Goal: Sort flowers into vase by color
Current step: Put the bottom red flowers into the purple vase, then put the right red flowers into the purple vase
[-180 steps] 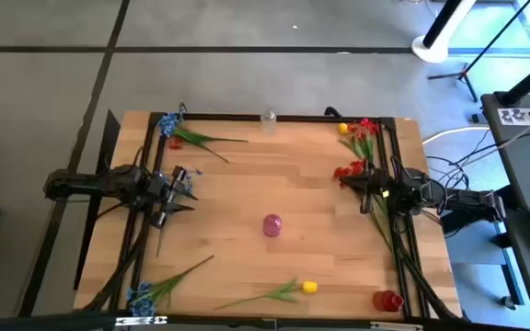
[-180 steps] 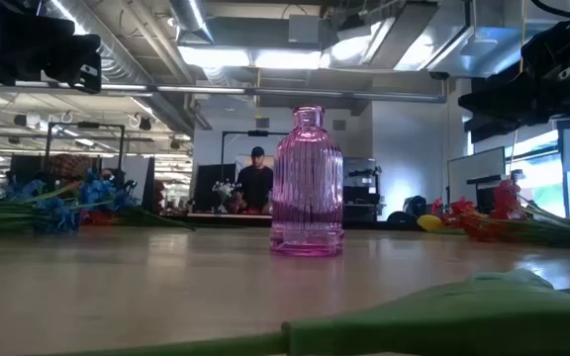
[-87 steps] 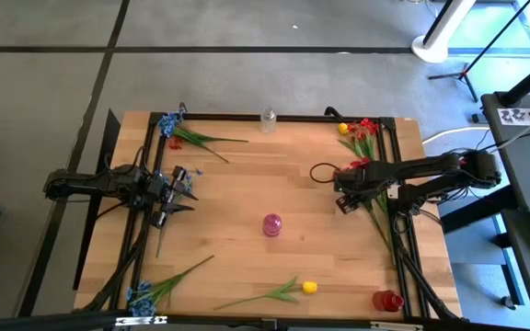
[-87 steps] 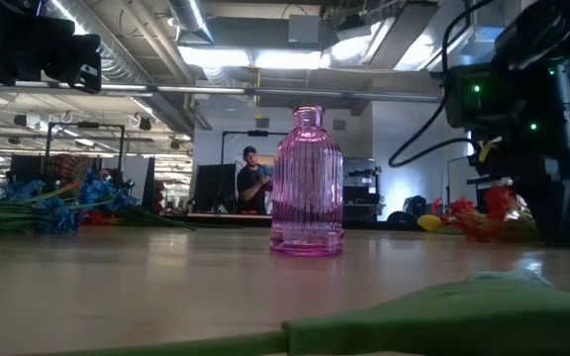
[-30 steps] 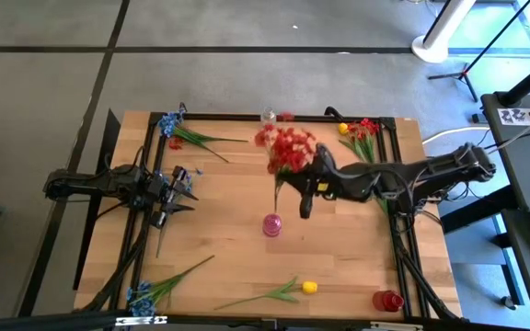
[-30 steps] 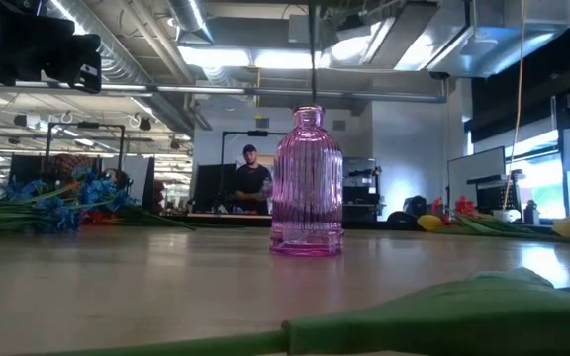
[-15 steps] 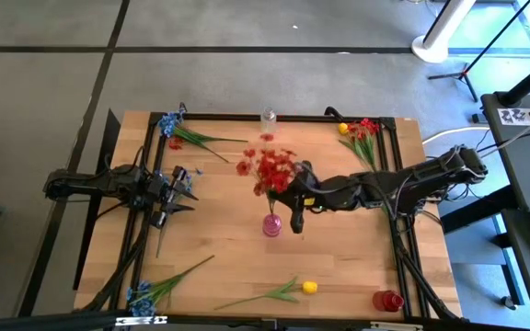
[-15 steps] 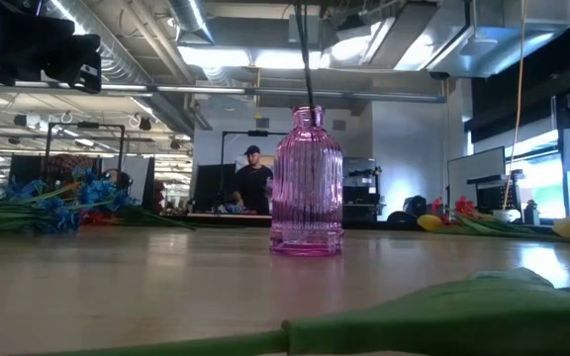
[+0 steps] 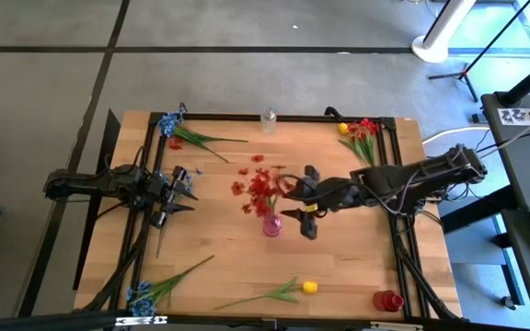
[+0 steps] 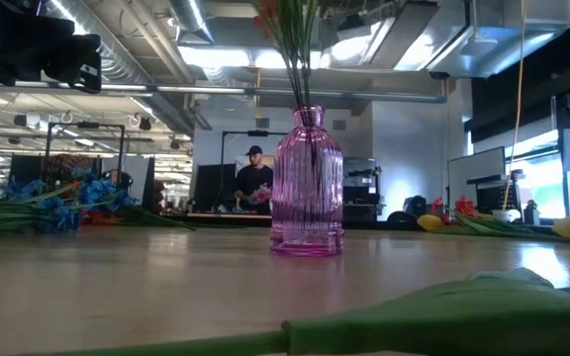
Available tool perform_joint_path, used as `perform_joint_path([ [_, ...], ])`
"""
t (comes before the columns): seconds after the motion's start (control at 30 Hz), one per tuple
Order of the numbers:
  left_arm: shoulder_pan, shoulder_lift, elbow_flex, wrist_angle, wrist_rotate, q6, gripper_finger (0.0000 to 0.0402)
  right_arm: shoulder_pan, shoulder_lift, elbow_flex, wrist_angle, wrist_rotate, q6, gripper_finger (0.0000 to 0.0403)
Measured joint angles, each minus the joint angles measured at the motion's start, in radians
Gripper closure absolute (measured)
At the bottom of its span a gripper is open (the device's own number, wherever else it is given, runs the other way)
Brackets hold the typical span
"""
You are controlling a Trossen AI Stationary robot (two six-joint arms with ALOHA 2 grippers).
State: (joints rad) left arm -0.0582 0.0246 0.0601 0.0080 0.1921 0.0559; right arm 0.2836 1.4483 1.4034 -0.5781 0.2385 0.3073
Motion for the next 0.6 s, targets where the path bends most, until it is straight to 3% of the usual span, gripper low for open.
perform_joint_path([
  [0.13, 0.000, 0.000, 0.000, 0.000, 0.000, 0.000, 0.0274, -0.004, 0.000, 0.099, -0.363, 0.047, 0.063, 0.0170],
  [0.27, 0.000, 0.000, 0.000, 0.000, 0.000, 0.000, 0.0274, -0.052, -0.006, 0.117, -0.709, 0.242, 0.252, 0.0167],
  [0.37, 0.000, 0.000, 0.000, 0.000, 0.000, 0.000, 0.0274, -0.149, -0.011, 0.068, -0.925, 0.330, 0.404, 0.0167],
  [0.47, 0.000, 0.000, 0.000, 0.000, 0.000, 0.000, 0.0274, -0.294, -0.018, -0.019, -0.995, 0.354, 0.488, 0.0166],
  [0.6, 0.000, 0.000, 0.000, 0.000, 0.000, 0.000, 0.0274, -0.530, -0.028, -0.170, -0.883, 0.358, 0.384, 0.0166],
])
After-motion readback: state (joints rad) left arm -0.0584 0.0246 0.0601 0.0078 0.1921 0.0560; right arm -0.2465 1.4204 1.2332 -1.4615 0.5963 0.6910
